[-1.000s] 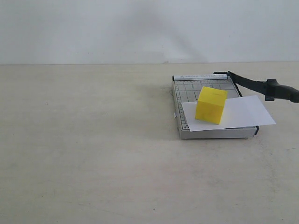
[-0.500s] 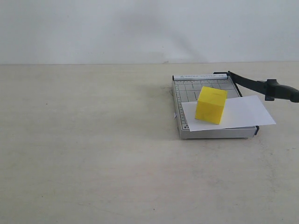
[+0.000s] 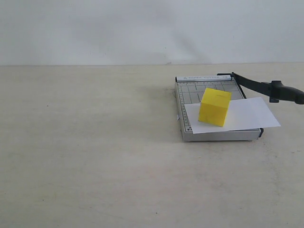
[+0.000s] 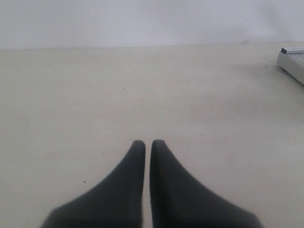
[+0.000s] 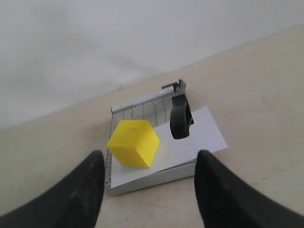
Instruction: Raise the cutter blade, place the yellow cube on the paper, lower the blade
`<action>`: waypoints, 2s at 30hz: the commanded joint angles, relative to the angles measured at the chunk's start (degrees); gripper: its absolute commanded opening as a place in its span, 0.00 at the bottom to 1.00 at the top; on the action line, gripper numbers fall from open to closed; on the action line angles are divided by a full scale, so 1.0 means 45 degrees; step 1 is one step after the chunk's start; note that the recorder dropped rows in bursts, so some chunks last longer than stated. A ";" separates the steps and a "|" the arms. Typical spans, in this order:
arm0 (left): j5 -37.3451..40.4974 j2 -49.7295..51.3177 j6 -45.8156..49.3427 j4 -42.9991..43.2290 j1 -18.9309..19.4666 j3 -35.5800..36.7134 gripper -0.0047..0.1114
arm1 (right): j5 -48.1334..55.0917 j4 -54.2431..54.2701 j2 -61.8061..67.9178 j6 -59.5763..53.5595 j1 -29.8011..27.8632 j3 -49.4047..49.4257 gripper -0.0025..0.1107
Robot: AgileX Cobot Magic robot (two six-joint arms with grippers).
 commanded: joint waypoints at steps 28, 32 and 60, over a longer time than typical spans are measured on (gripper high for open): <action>-0.0211 -0.0041 -0.0670 0.0282 0.0048 0.0031 0.08 | 1.0570 -0.1805 1.3012 -0.5235 -0.0013 -1.1274 0.50; -0.0211 -0.0041 -0.0670 0.0282 0.0048 0.0031 0.08 | 1.0265 -0.2012 1.3344 -0.5253 -0.0013 -1.1274 0.50; -0.0208 -0.0041 -0.0647 0.0282 0.0048 0.0031 0.08 | 0.9361 -0.1701 1.4945 -0.5665 -0.0013 -1.1274 0.02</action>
